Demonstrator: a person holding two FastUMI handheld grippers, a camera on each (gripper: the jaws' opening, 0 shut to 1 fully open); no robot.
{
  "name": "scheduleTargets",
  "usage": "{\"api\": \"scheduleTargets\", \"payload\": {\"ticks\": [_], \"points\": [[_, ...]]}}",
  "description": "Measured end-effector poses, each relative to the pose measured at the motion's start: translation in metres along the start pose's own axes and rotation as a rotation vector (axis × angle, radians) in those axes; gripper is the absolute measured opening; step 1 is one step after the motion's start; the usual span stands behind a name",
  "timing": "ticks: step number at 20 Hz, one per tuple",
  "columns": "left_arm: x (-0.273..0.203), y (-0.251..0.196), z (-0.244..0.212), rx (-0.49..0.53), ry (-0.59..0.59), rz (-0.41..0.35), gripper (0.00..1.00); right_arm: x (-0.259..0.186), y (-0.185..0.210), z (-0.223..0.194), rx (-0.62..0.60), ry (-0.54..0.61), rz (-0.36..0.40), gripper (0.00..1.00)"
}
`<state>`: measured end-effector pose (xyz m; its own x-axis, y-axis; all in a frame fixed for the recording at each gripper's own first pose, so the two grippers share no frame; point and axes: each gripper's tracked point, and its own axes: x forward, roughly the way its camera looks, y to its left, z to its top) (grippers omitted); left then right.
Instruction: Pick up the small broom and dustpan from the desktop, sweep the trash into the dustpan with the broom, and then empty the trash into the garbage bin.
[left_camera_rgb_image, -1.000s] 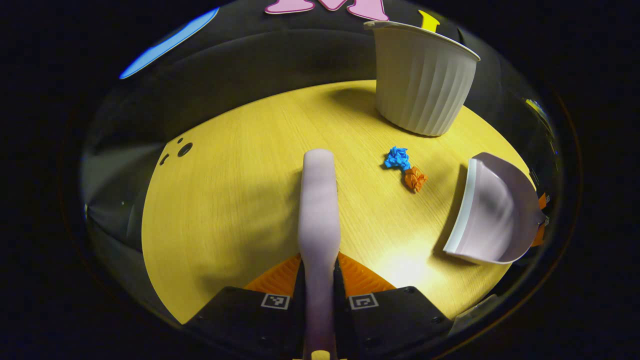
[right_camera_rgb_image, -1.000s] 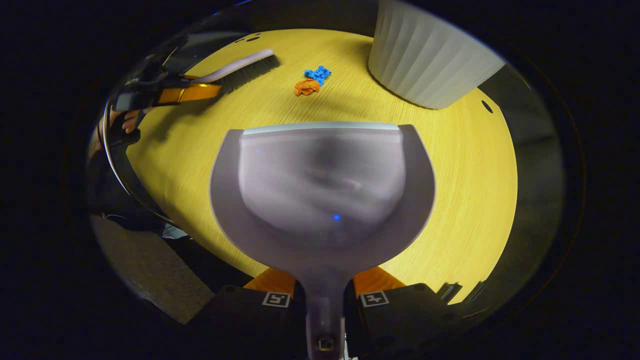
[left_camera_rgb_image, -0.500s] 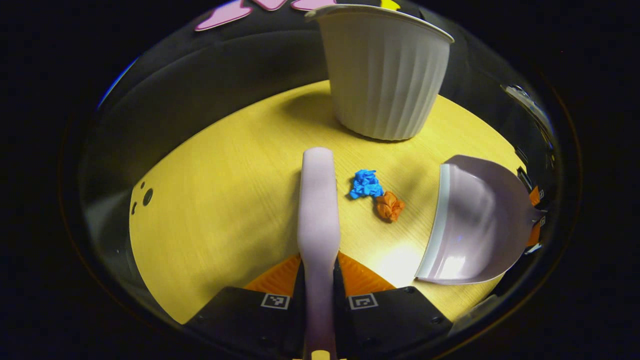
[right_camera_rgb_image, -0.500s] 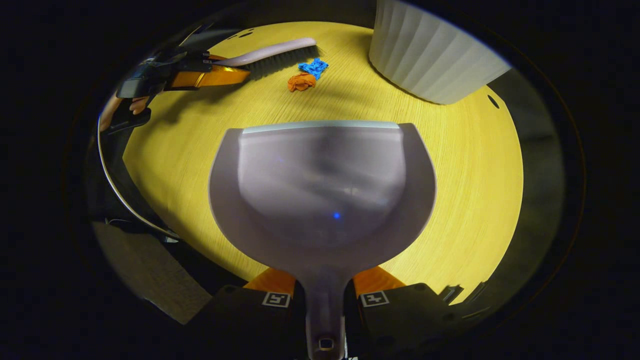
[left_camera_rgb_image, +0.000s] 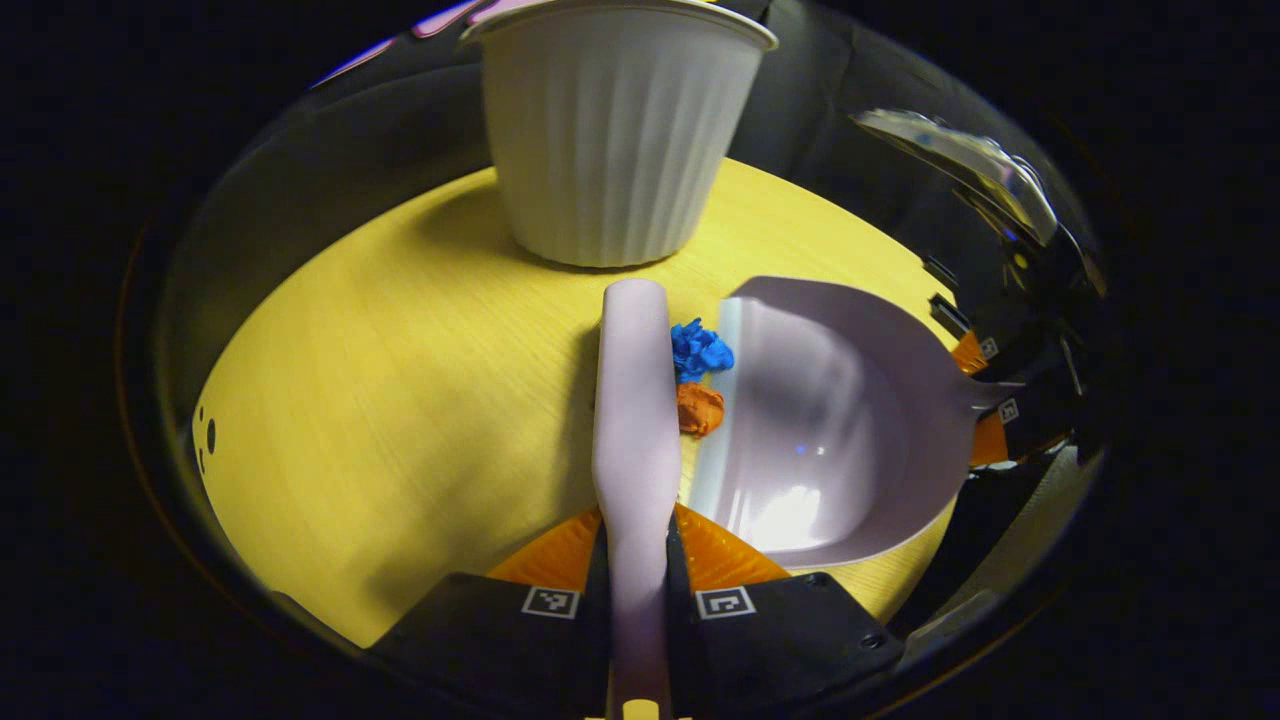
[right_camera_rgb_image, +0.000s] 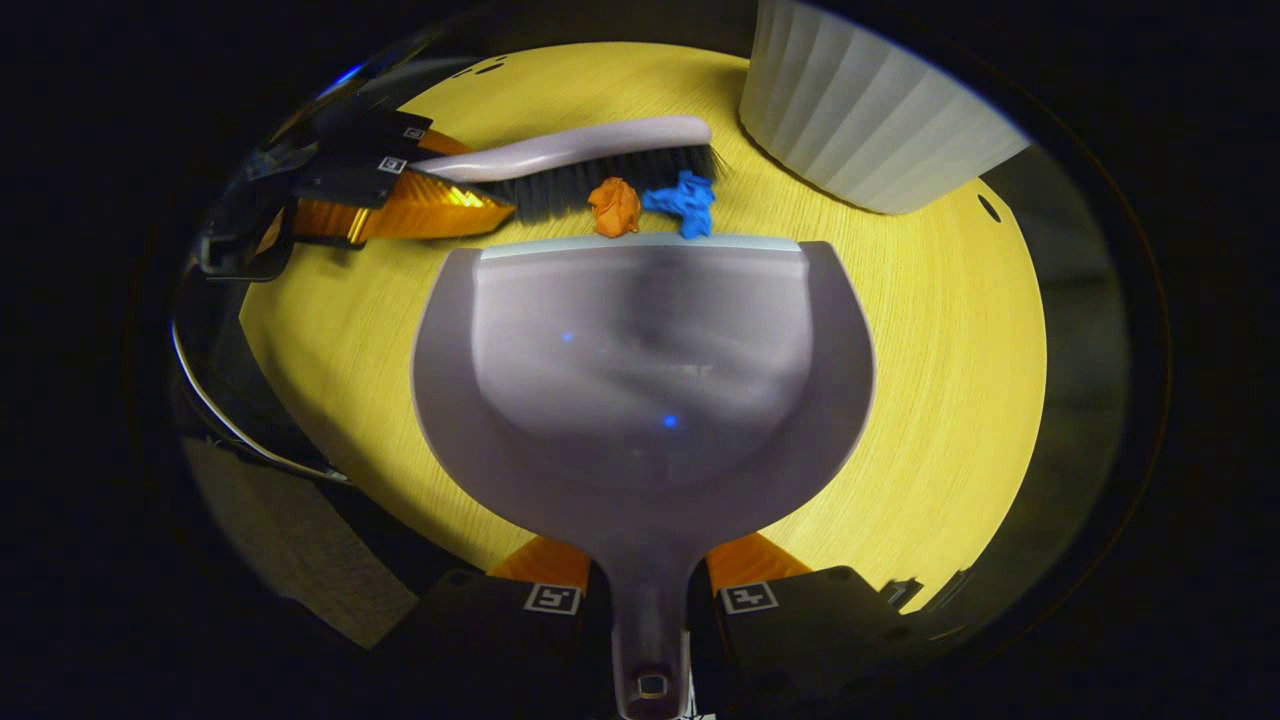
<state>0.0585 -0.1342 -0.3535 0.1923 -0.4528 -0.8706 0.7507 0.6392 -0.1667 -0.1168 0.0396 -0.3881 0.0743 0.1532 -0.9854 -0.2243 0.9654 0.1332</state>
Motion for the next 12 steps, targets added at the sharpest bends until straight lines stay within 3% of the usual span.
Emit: {"api": "scheduleTargets", "payload": {"ticks": [3, 8, 12], "points": [[-0.002, -0.014, 0.0, -0.003, 0.002, -0.044, 0.28, 0.006, 0.001, 0.001, 0.011, -0.056, -0.008, 0.36], [-0.006, -0.007, 0.002, -0.051, -0.015, -0.026, 0.28, 0.016, 0.016, 0.008, 0.088, -0.163, -0.01, 0.36], [-0.013, -0.002, 0.01, -0.084, -0.061, 0.032, 0.28, 0.014, 0.019, 0.008, 0.1, -0.211, -0.003, 0.35]]}}
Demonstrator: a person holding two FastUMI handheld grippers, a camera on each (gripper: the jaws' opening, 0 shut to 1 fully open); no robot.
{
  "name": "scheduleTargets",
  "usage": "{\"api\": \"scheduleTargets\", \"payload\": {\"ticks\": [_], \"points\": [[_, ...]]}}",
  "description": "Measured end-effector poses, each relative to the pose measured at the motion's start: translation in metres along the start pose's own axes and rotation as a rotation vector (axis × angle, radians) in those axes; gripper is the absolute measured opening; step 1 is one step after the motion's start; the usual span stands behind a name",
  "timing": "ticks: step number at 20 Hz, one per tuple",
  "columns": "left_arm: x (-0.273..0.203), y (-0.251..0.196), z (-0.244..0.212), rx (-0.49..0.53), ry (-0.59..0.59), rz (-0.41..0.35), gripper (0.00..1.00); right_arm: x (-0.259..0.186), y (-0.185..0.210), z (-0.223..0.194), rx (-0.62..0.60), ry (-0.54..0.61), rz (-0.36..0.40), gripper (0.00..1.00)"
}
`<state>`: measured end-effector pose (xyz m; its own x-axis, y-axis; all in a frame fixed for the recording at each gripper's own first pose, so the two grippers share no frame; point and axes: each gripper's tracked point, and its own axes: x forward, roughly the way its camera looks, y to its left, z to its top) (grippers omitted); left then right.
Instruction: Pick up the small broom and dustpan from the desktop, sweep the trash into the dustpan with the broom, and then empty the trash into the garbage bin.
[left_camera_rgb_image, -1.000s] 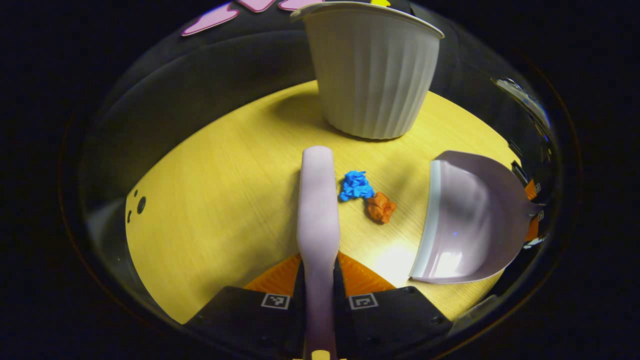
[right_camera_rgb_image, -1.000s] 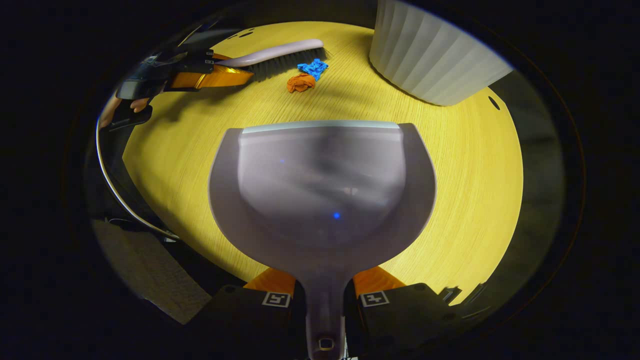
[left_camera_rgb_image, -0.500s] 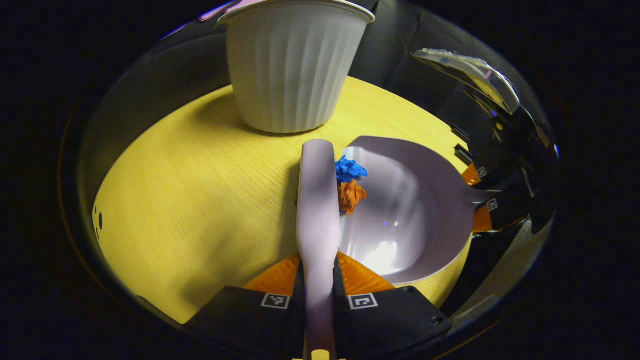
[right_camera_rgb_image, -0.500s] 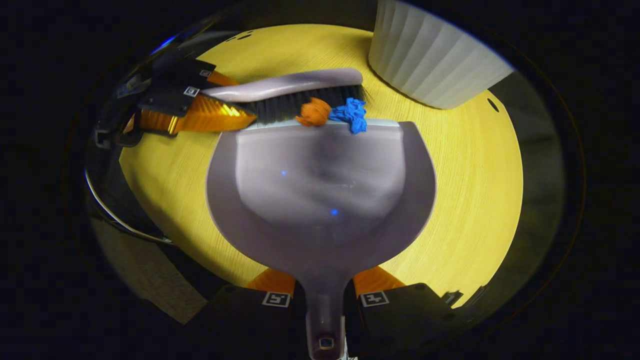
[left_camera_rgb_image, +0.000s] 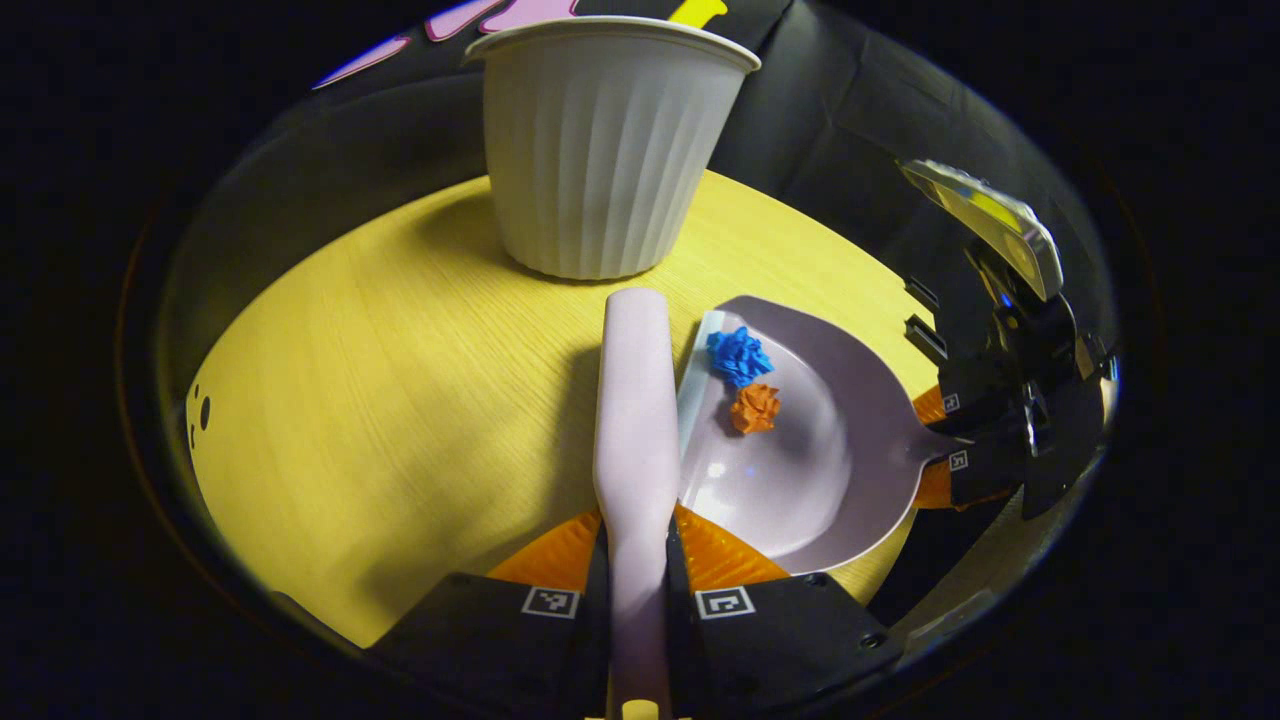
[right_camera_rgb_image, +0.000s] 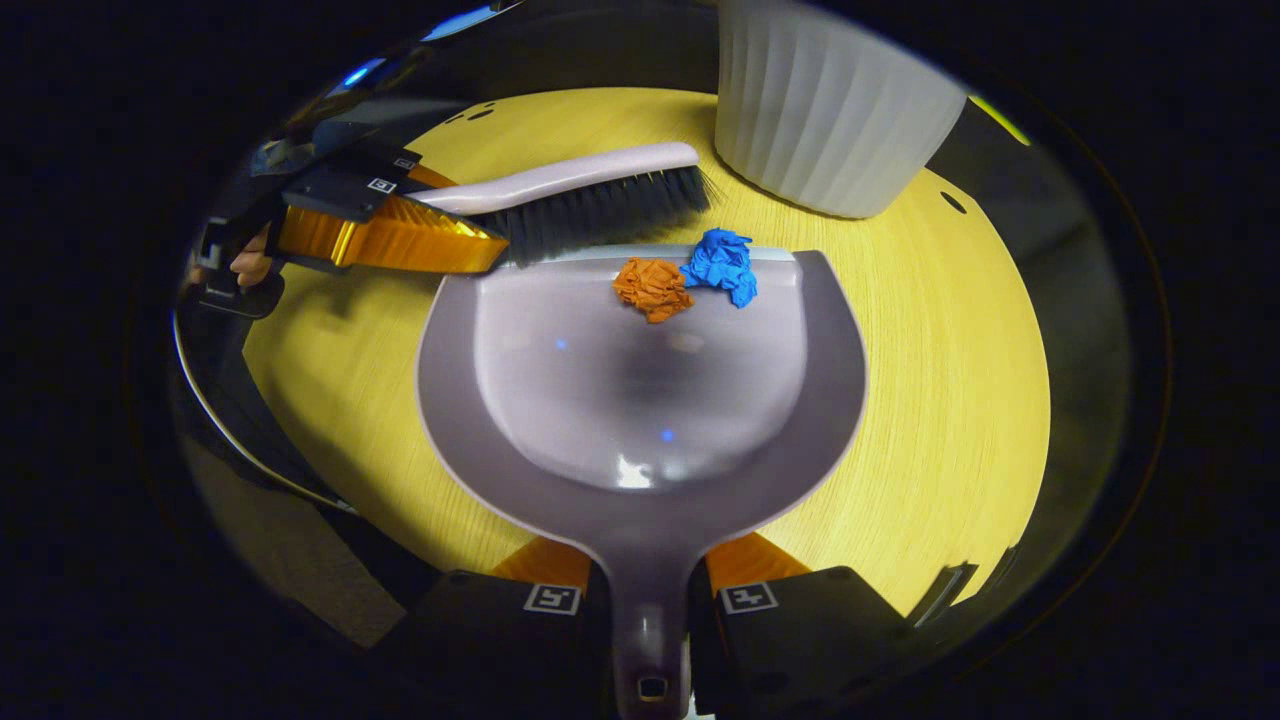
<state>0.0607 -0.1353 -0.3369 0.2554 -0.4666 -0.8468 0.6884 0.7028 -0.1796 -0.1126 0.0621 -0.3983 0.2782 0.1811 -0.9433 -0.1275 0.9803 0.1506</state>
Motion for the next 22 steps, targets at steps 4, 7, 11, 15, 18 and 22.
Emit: {"api": "scheduleTargets", "payload": {"ticks": [4, 7, 11, 15, 18, 22], "points": [[-0.022, 0.01, 0.009, -0.069, -0.066, 0.078, 0.28, -0.019, 0.003, 0.009, 0.034, -0.006, -0.029, 0.35], [-0.039, 0.019, 0.015, -0.13, -0.119, 0.144, 0.28, -0.05, -0.022, 0.034, 0.044, -0.01, -0.073, 0.36], [-0.039, 0.019, 0.01, -0.21, -0.13, 0.173, 0.28, -0.123, -0.077, 0.048, 0.11, -0.018, -0.109, 0.36], [-0.038, 0.02, 0.011, -0.255, -0.125, 0.195, 0.28, -0.188, -0.11, 0.076, 0.141, -0.033, -0.108, 0.36], [-0.041, 0.023, 0.013, -0.285, -0.12, 0.189, 0.28, -0.227, -0.138, 0.105, 0.152, -0.039, -0.114, 0.36], [-0.043, 0.023, 0.015, -0.293, -0.113, 0.19, 0.28, -0.248, -0.183, 0.148, 0.132, -0.026, -0.178, 0.35]]}}
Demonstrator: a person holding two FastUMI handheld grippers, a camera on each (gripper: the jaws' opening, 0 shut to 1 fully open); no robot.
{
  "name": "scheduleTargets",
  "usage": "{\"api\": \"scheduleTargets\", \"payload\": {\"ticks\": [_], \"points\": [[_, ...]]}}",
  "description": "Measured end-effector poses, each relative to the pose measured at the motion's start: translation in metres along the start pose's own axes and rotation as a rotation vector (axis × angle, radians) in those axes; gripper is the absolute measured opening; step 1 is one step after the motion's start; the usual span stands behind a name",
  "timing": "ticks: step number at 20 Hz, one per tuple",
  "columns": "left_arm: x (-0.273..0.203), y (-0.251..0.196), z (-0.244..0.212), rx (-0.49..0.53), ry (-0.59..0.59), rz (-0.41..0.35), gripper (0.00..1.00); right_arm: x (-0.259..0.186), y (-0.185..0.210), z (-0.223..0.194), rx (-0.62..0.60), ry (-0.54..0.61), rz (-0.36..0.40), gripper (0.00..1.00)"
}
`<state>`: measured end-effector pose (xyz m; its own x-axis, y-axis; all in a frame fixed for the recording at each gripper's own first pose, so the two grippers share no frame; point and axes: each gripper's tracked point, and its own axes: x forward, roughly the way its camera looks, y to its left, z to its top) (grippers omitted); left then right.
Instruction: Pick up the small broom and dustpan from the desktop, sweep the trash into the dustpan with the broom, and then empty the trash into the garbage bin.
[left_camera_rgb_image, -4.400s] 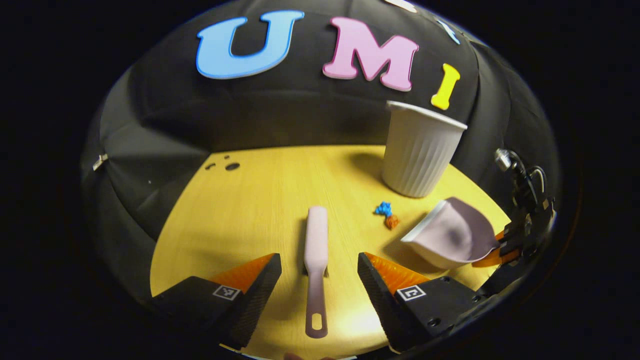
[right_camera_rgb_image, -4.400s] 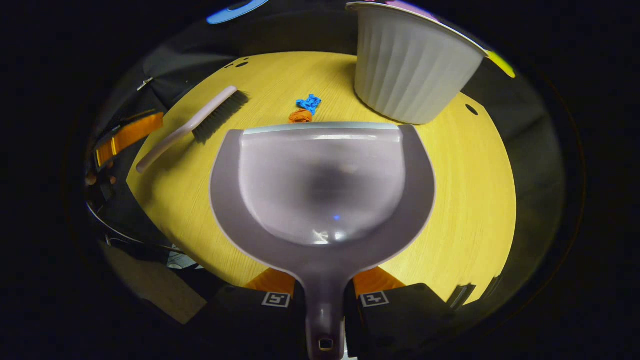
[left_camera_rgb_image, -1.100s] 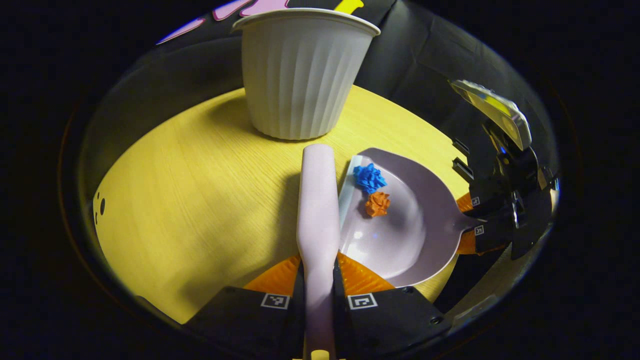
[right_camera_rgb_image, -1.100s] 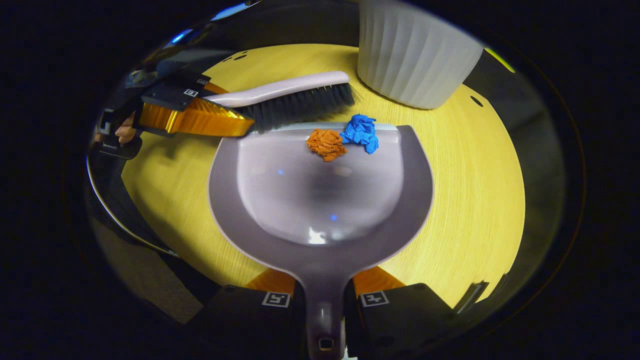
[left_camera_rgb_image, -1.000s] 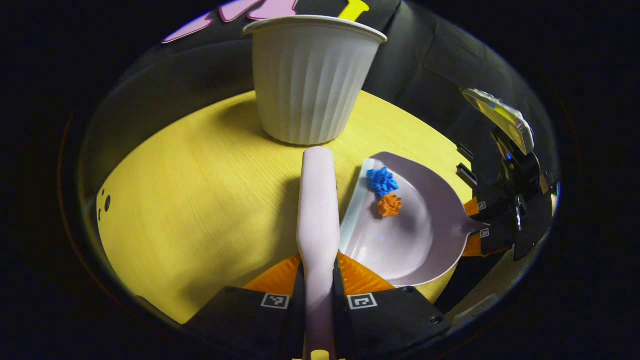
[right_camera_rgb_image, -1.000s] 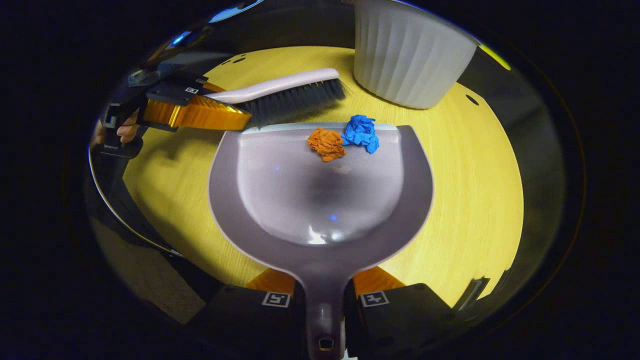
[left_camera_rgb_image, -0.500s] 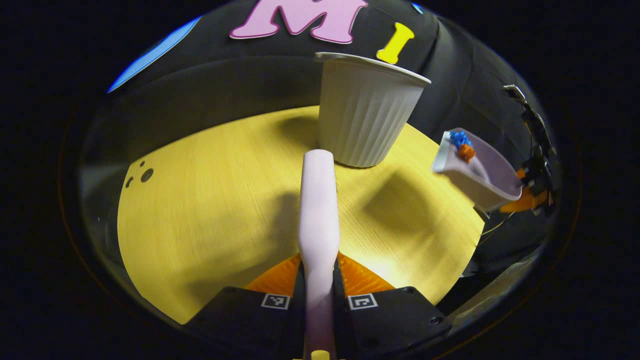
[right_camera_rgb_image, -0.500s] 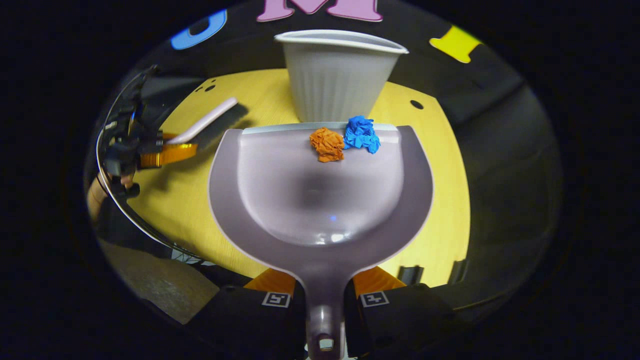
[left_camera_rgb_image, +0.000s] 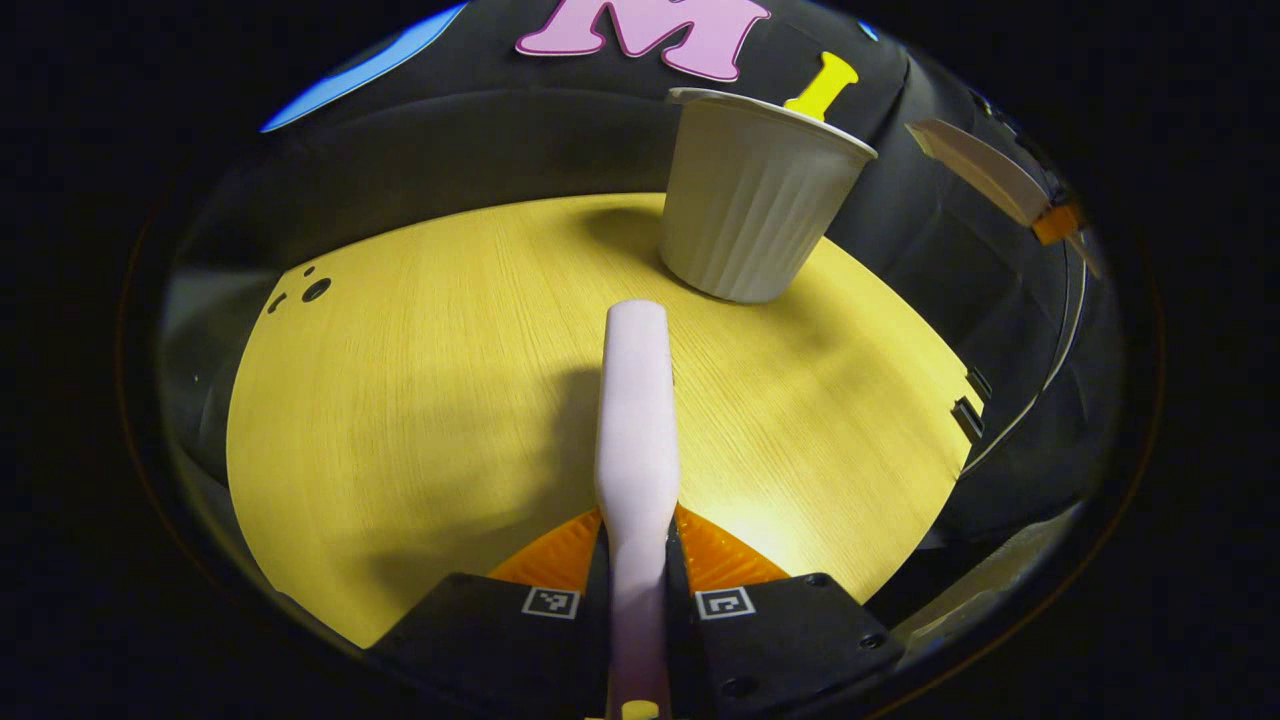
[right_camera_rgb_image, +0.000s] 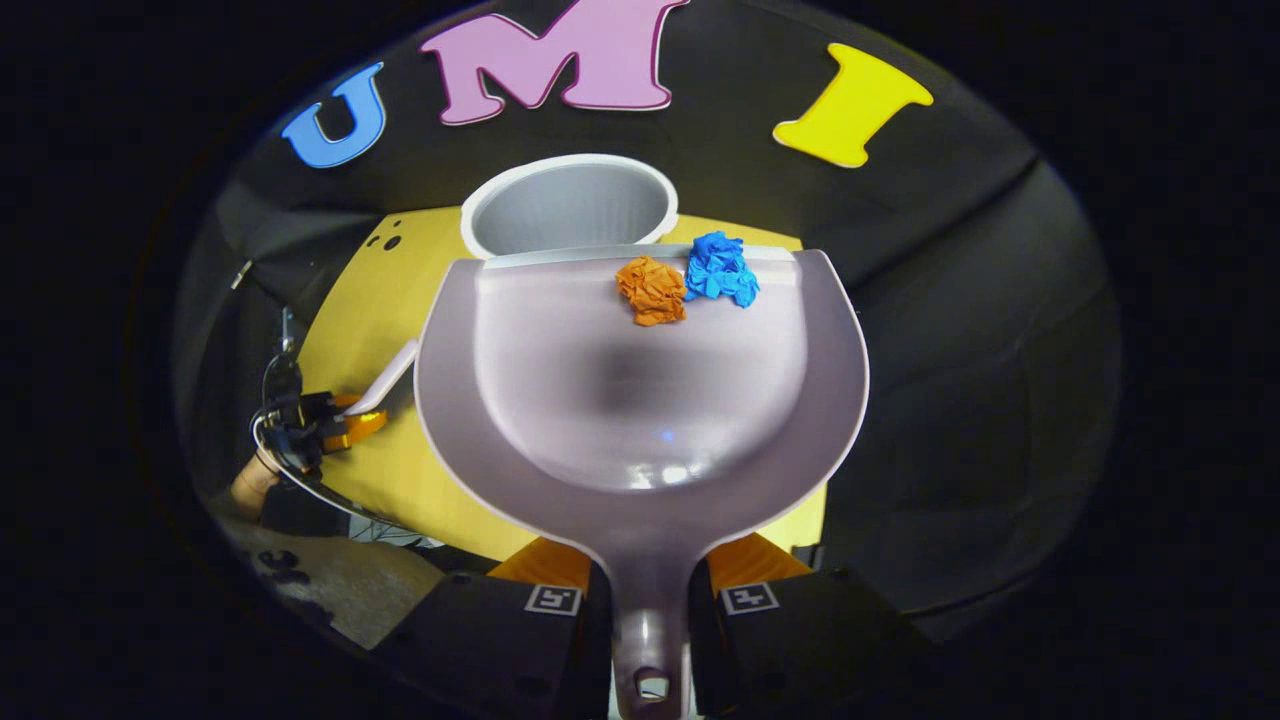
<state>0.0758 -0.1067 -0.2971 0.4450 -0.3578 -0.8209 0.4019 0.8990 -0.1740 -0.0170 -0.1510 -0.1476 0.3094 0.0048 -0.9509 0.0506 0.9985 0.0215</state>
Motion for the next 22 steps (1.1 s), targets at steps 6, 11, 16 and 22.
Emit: {"api": "scheduleTargets", "payload": {"ticks": [6, 11, 16, 22], "points": [[0.003, 0.001, -0.003, -0.016, 0.0, 0.008, 0.28, 0.018, -0.027, 0.061, -0.062, 0.061, -0.065, 0.36], [0.005, 0.003, -0.012, -0.05, 0.008, 0.017, 0.28, 0.038, -0.03, 0.094, -0.192, 0.142, -0.134, 0.34], [0.003, 0.011, -0.023, -0.058, 0.014, 0.02, 0.28, 0.05, -0.028, 0.106, -0.33, 0.273, -0.185, 0.34], [0.007, 0.016, -0.022, -0.053, 0.019, 0.024, 0.3, 0.053, -0.025, 0.126, -0.447, 0.35, -0.235, 0.35]]}}
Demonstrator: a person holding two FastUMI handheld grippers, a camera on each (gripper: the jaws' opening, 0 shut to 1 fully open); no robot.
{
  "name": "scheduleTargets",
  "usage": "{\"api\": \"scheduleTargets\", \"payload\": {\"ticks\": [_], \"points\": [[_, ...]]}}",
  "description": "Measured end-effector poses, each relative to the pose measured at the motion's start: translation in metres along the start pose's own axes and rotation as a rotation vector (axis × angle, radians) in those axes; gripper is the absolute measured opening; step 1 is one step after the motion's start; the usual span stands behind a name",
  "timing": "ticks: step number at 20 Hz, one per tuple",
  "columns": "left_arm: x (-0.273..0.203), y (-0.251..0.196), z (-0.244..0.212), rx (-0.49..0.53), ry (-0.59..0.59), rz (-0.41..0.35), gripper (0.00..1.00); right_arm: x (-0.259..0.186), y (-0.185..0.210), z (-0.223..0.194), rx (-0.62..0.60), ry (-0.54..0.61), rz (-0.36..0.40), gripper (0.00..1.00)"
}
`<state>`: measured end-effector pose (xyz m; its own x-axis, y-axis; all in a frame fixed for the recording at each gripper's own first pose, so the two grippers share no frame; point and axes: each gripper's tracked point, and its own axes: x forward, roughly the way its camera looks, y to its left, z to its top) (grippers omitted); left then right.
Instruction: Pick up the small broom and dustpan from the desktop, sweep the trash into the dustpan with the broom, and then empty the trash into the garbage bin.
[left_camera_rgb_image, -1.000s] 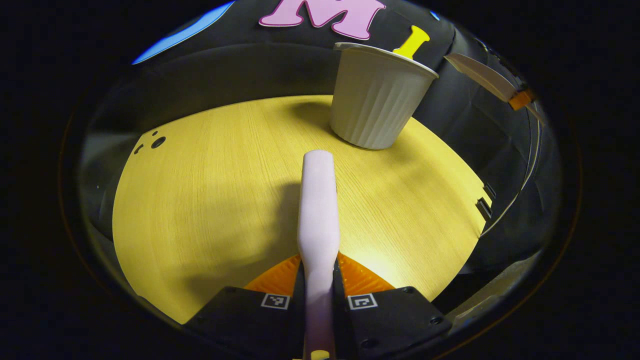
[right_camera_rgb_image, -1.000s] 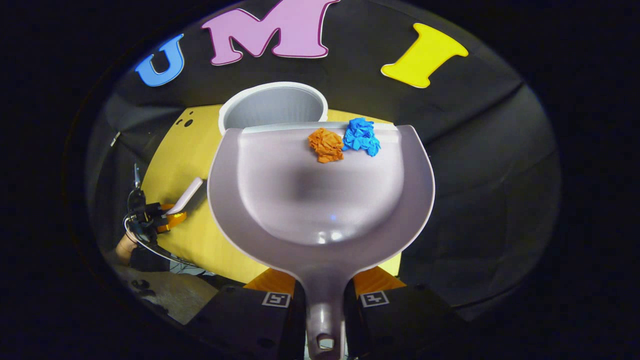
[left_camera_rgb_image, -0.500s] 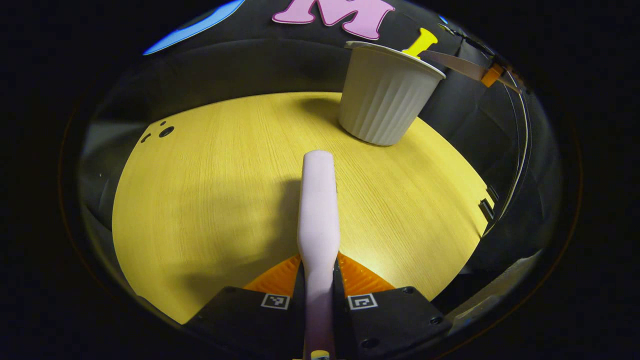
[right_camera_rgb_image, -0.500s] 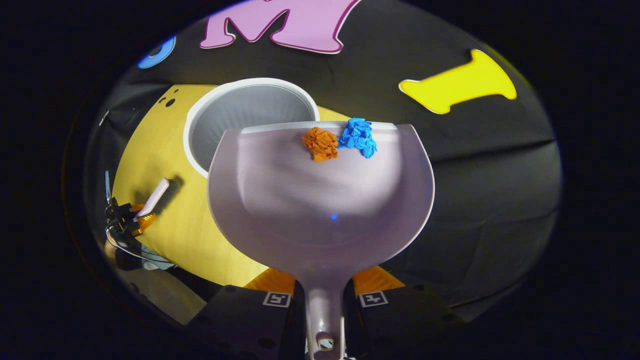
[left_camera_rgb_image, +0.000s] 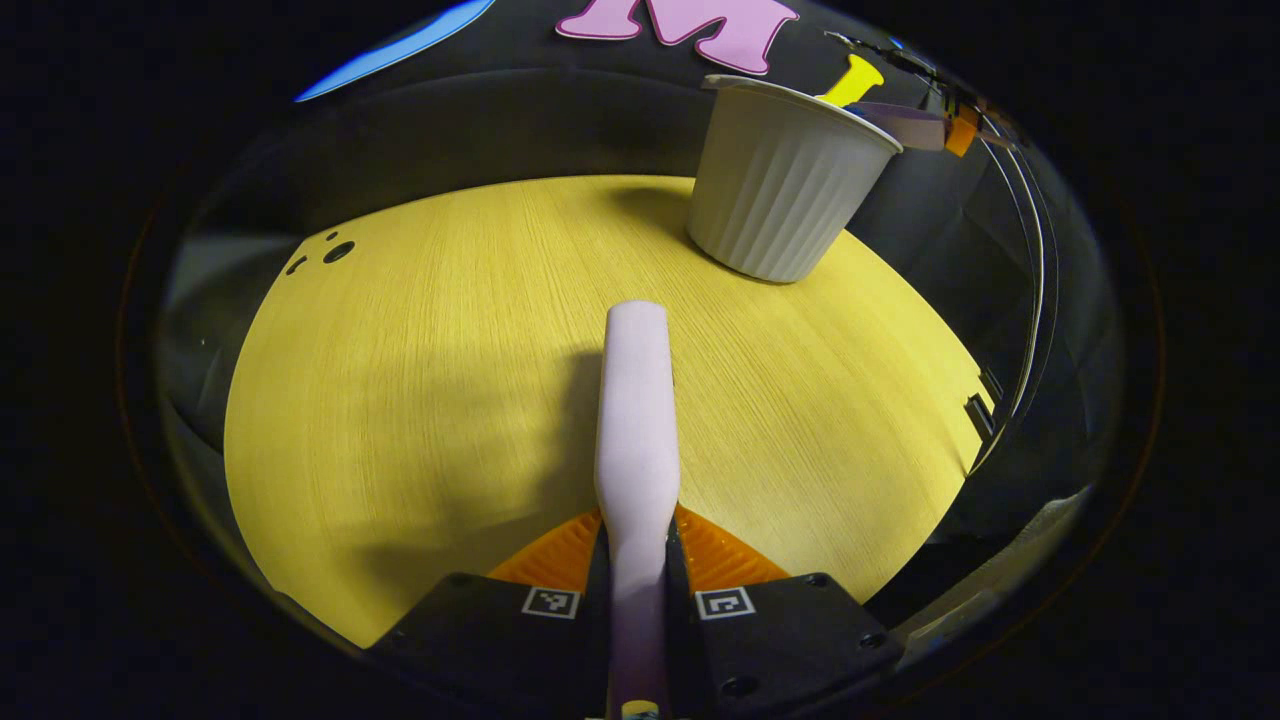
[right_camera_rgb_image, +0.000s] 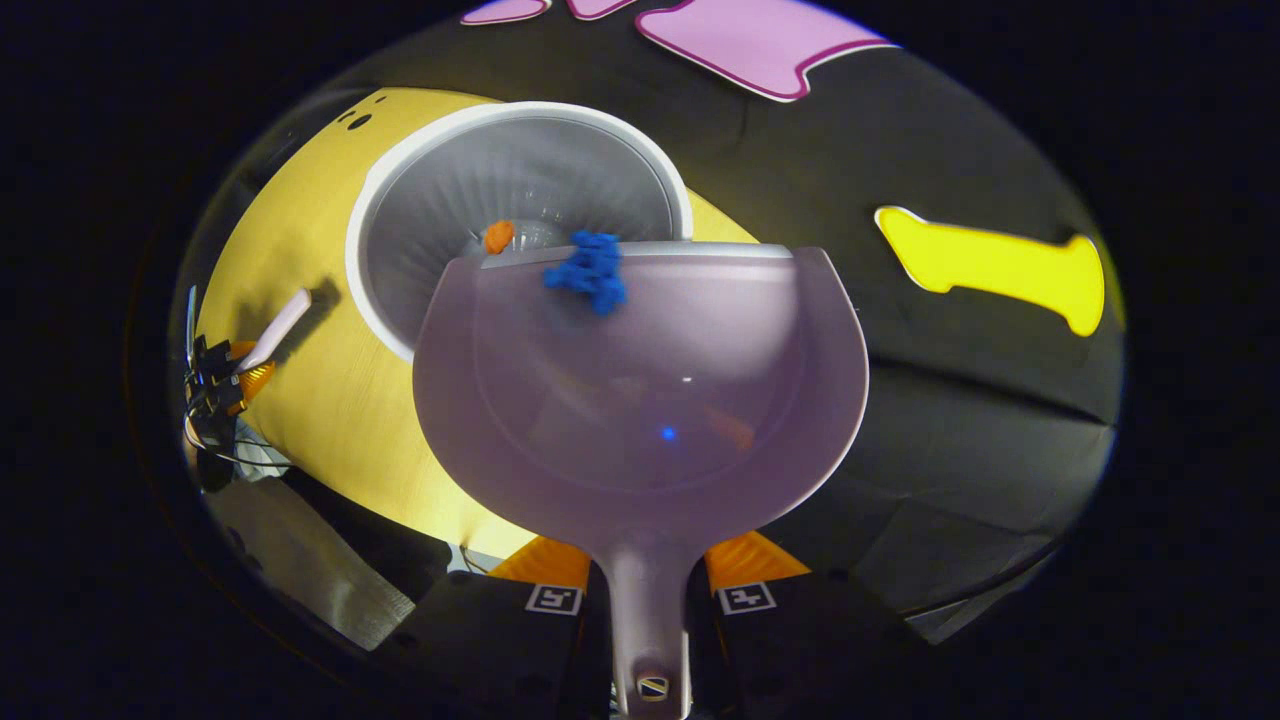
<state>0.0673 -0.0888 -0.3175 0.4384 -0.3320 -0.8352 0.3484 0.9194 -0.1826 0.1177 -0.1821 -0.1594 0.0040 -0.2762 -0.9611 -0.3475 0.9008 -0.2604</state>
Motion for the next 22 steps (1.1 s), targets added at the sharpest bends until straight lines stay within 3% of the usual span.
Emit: {"api": "scheduleTargets", "payload": {"ticks": [3, 4, 9, 15, 22], "points": [[0.002, 0.0, -0.001, -0.001, -0.002, -0.002, 0.3, -0.002, 0.0, 0.004, -0.011, 0.011, 0.004, 0.34], [0.003, 0.0, 0.0, -0.001, -0.003, -0.004, 0.26, -0.001, 0.0, 0.005, -0.011, 0.012, 0.004, 0.34], [0.004, -0.001, 0.004, 0.015, -0.006, -0.006, 0.28, -0.003, -0.002, 0.003, 0.01, -0.022, 0.01, 0.35], [0.001, 0.004, 0.011, 0.002, -0.015, 0.014, 0.28, -0.03, -0.006, -0.018, 0.163, -0.248, 0.111, 0.34], [-0.007, 0.009, 0.016, 0.009, -0.024, 0.052, 0.28, -0.059, 0.03, -0.07, 0.241, -0.436, 0.18, 0.34]]}}
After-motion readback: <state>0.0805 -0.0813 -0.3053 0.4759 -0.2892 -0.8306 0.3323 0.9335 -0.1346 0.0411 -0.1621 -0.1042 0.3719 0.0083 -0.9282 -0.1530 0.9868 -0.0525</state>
